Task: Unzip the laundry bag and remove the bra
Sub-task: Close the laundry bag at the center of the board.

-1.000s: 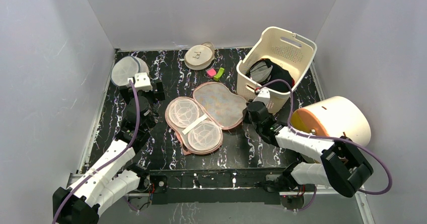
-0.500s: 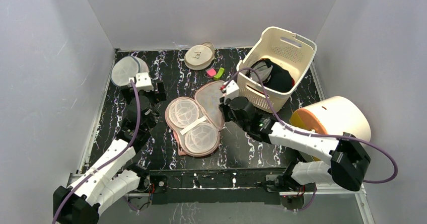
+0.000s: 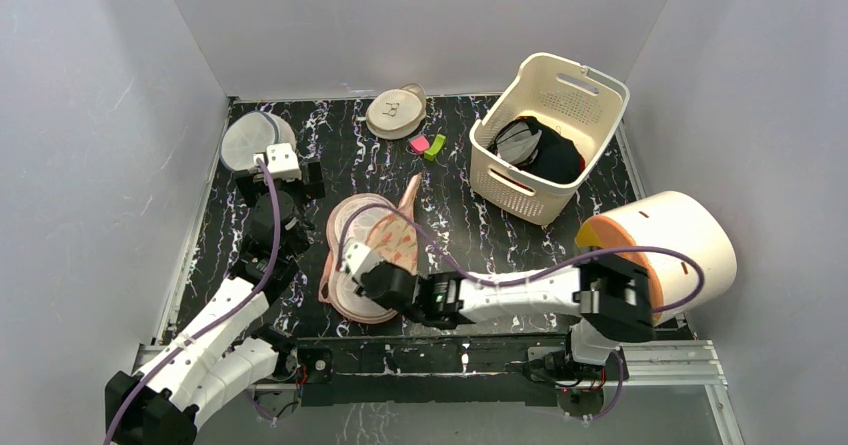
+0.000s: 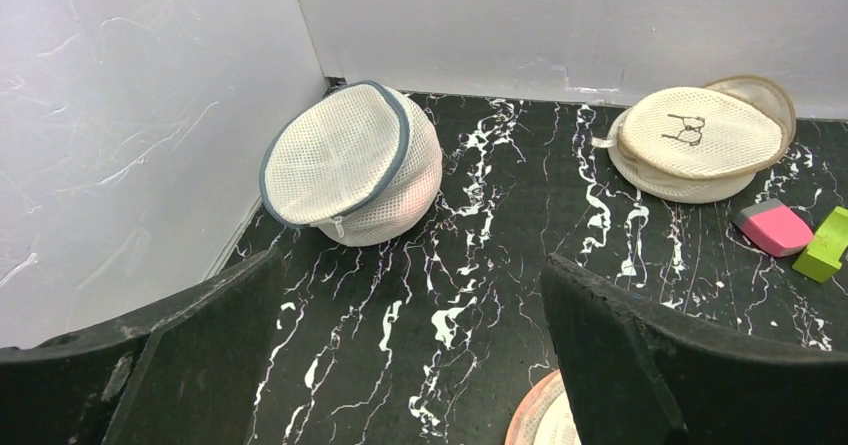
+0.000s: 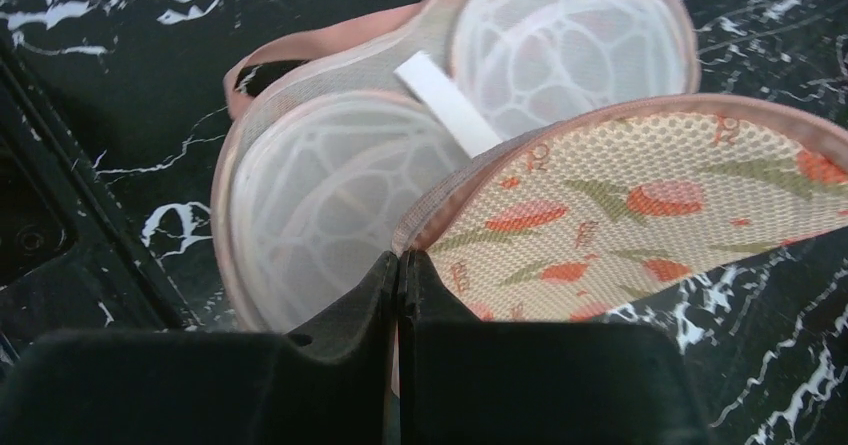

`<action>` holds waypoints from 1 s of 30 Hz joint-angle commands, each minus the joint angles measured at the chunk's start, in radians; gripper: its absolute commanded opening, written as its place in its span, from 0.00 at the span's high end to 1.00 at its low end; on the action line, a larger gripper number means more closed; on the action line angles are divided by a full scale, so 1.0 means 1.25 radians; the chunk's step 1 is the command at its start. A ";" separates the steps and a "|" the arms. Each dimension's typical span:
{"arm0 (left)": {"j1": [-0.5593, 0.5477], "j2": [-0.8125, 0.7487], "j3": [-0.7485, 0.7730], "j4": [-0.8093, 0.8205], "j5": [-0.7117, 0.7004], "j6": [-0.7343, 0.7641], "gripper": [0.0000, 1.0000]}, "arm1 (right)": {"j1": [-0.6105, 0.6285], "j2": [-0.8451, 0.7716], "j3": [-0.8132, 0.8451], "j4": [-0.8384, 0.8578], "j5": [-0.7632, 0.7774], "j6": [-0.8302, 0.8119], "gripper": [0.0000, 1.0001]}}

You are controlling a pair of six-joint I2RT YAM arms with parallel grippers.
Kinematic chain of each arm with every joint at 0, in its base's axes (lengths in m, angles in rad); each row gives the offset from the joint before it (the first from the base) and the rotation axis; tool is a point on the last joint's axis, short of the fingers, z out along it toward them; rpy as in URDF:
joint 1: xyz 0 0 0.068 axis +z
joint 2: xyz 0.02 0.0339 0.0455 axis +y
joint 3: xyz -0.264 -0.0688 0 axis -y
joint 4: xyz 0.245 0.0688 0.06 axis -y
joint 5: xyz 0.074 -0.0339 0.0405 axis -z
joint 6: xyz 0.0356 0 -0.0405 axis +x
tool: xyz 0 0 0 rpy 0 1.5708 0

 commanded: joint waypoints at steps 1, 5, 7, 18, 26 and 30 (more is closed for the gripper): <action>0.005 -0.022 0.008 0.032 -0.023 0.015 0.02 | 0.057 0.096 0.081 -0.020 0.045 -0.028 1.00; 0.006 -0.024 0.008 0.034 -0.020 0.015 0.02 | 0.070 0.147 0.100 0.007 0.020 0.005 1.00; 0.006 -0.022 0.009 0.033 -0.020 0.015 0.02 | 0.070 0.147 0.100 0.047 0.003 0.027 1.00; 0.008 -0.023 0.012 0.031 -0.017 0.013 0.02 | 0.063 0.185 0.047 0.349 -0.022 0.207 0.95; 0.008 -0.021 0.014 0.020 -0.002 -0.001 0.02 | 0.054 0.169 0.060 0.287 -0.080 0.259 0.43; 0.008 -0.022 0.020 0.009 0.010 -0.010 0.02 | 0.039 0.036 -0.026 0.237 -0.074 0.322 0.25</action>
